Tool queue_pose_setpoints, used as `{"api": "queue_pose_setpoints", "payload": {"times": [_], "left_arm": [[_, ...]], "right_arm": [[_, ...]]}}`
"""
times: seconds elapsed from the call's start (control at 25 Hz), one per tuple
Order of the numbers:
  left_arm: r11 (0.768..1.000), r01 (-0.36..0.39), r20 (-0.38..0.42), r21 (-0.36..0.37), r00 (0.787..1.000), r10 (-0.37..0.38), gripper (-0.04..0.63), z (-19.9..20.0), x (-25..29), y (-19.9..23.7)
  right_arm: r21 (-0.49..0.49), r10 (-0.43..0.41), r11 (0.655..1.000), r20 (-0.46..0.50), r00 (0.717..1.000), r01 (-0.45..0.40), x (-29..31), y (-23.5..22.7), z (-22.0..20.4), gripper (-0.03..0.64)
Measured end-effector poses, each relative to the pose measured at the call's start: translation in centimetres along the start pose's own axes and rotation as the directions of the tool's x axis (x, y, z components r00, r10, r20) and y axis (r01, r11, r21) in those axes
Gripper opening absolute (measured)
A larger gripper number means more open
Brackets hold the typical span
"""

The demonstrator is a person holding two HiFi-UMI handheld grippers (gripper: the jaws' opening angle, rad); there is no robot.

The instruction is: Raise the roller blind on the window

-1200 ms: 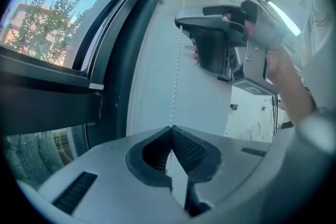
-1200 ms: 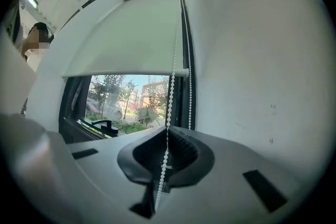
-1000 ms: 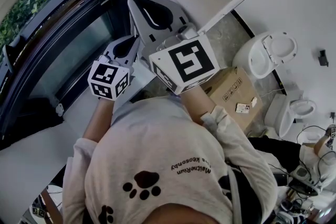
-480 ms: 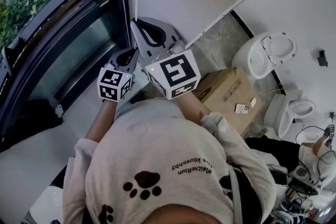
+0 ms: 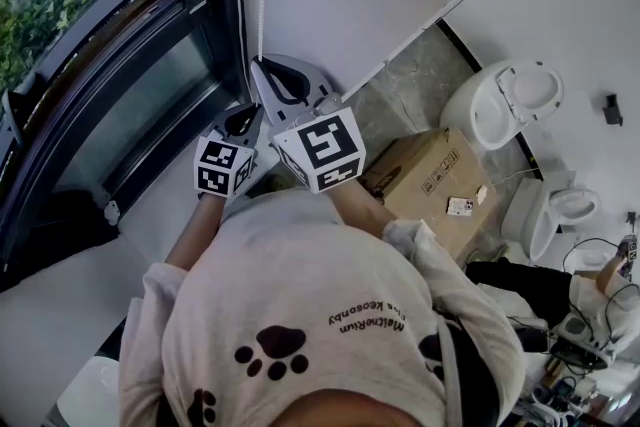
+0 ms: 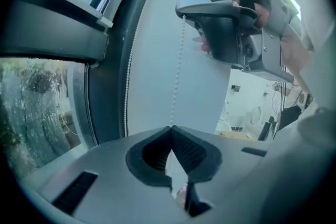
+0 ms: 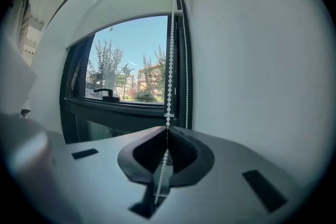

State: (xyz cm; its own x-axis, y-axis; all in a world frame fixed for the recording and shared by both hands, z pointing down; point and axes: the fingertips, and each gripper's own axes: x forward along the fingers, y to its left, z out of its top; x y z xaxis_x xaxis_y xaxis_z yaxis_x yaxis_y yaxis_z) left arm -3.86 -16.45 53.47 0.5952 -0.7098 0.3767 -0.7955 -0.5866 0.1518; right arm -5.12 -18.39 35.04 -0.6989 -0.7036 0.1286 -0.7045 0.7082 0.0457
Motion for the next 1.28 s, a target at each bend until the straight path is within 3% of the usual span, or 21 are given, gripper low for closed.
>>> {"api": "queue_pose_setpoints", "payload": {"times": [0.32, 0.6, 0.8, 0.88, 0.92, 0.96, 1.08, 1.2, 1.28], "left_arm": [[1.000, 0.001, -0.033, -0.020, 0.999, -0.002, 0.008, -2.3, 0.2, 0.2], [1.000, -0.008, 0.041, 0.011, 0.999, 0.008, 0.009, -2.3, -0.3, 0.7], [0.999, 0.033, 0.062, 0.012, 0.998, -0.033, 0.012, -2.3, -0.9, -0.2], [0.999, 0.048, 0.080, 0.004, 0.996, -0.048, 0.037, -1.5, -1.2, -0.6], [0.999, 0.054, 0.090, -0.007, 0.995, -0.053, 0.109, -1.1, -1.4, -0.7], [0.998, 0.057, 0.102, -0.020, 0.993, -0.055, 0.127, -0.5, -1.6, -0.7], [0.997, 0.046, 0.183, -0.062, 0.983, -0.034, 0.093, 2.3, -3.1, 0.0], [0.994, 0.026, 0.289, -0.106, 0.957, 0.006, 0.080, 6.4, -5.4, 1.1], [0.995, 0.011, 0.318, -0.095, 0.948, 0.020, 0.080, 9.0, -6.7, 1.5]], "right_arm": [[0.010, 0.007, 1.000, -0.039, 0.999, -0.007, 0.3, 0.5, -2.3, 0.009], [0.016, 0.003, 1.000, -0.031, 1.000, -0.002, 0.5, 0.4, -2.5, 0.009], [0.019, -0.006, 1.000, -0.026, 1.000, 0.007, 0.5, 0.0, -2.7, 0.009], [0.021, -0.010, 1.000, -0.023, 1.000, 0.010, 0.5, -0.1, -2.6, 0.009], [0.022, -0.010, 1.000, -0.023, 1.000, 0.011, 0.5, -0.2, -2.6, 0.009], [0.023, -0.010, 1.000, -0.022, 1.000, 0.011, 0.4, -0.2, -2.5, 0.009], [0.023, -0.011, 1.000, -0.016, 1.000, 0.012, 0.4, -0.3, -2.5, 0.009], [0.016, -0.013, 1.000, -0.012, 1.000, 0.013, 0.3, -0.1, -2.6, 0.009], [0.014, -0.013, 1.000, -0.010, 1.000, 0.013, 0.2, -0.1, -2.7, 0.009]]}}
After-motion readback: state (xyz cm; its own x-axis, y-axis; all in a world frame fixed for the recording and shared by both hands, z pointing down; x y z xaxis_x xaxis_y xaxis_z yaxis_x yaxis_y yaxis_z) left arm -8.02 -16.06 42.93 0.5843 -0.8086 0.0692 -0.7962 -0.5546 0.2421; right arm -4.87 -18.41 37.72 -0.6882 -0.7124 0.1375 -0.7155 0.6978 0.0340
